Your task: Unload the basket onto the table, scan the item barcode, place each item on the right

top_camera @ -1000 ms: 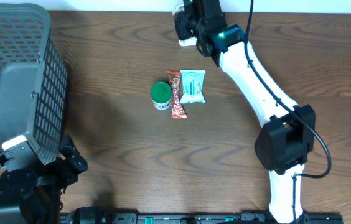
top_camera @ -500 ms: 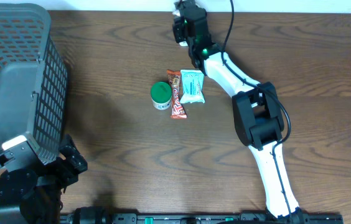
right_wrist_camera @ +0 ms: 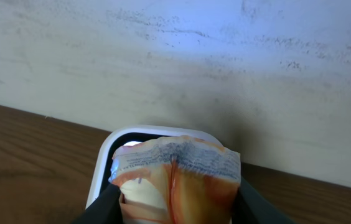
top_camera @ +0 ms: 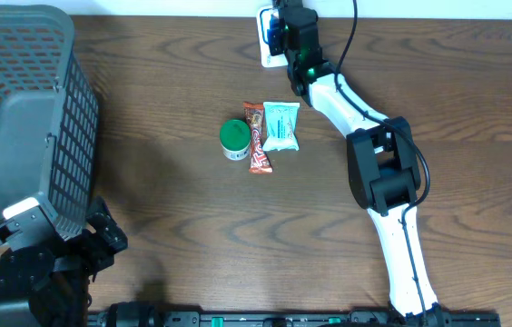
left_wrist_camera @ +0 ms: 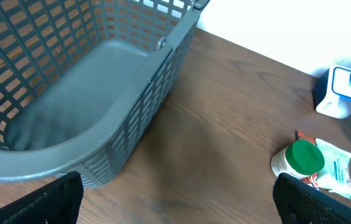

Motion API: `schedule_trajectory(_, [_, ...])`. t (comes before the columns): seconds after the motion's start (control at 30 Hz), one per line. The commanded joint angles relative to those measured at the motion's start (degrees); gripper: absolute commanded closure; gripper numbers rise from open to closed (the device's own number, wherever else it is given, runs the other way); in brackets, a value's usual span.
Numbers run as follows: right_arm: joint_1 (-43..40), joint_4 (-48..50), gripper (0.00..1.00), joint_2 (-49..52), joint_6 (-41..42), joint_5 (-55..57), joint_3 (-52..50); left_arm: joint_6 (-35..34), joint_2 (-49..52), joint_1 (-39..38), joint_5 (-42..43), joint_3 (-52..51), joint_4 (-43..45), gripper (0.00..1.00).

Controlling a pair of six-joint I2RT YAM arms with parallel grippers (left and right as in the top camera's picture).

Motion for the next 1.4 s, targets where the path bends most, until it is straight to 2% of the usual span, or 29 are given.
schedule_trajectory(0.0, [-0.28,-0.48,0.68,2.47,0.46,-0.15,0.63,0.07,-0.15,0.28,-0.48,-0.02,0.0,0.02])
schedule_trajectory(0.13, [-0.17,-1.66,0.68,1.18,0.48,-0.07,0.66,0.04,-0.15,0.28,-0.48,-0.02,0.0,0.02])
schedule_trajectory(0.27, [-0.74,-10.91,0.68,-4.79,2.25,-0.04,0.66,0.04,-0.15,0.28,-0.48,-0.02,0.0,0.02])
schedule_trajectory(0.43, [-3.23,-34.23,0.67,-16.57,2.4,5.55,0.66,0.07,-0.15,0.28,-0.48,-0.02,0.0,0.02])
schedule_trajectory(0.57, [-7.32,-52.24,0.7,-23.65,2.47,14.64,0.66,0.04,-0.15,0.28,-0.48,-0.02,0.0,0.02])
schedule_trajectory(0.6, [-10.6,-60.17,0.69,-25.75,3.98,18.49,0.66,0.04,-0.15,0.28,-0.48,-0.02,0.0,0.02])
schedule_trajectory(0.7, [-17.03,-71.56,0.62,-26.53,6.93,23.82,0.66,0.07,-0.15,0.28,-0.48,-0.02,0.0,0.02])
schedule_trajectory(0.83, [-26.21,-80.35,0.62,-24.81,11.23,30.03,-0.11,0.04,-0.15,0.28,-0.48,-0.02,0.0,0.02])
schedule_trajectory(0.97, [-35.54,-81.26,0.66,-23.67,12.44,32.65,-3.43,0.04,-0.15,0.28,-0.48,-0.02,0.0,0.02])
schedule_trajectory(1.1, [-43.47,-72.63,0.65,-23.56,4.2,33.59,-8.02,0.07,-0.15,0.28,-0.48,-0.02,0.0,0.02])
schedule_trajectory(1.2, [-48.96,-66.95,0.65,-23.56,3.82,32.15,-12.04,0.04,-0.15,0.28,-0.48,-0.02,0.0,0.02])
schedule_trajectory(1.27, [-52.02,-63.17,0.62,-23.54,3.82,30.95,-15.19,0.04,-0.15,0.28,-0.48,-0.02,0.0,0.02])
schedule_trajectory(1.37, [-55.45,-59.25,0.53,-23.54,3.21,30.93,-19.04,0.04,-0.15,0.28,-0.48,-0.02,0.0,0.02])
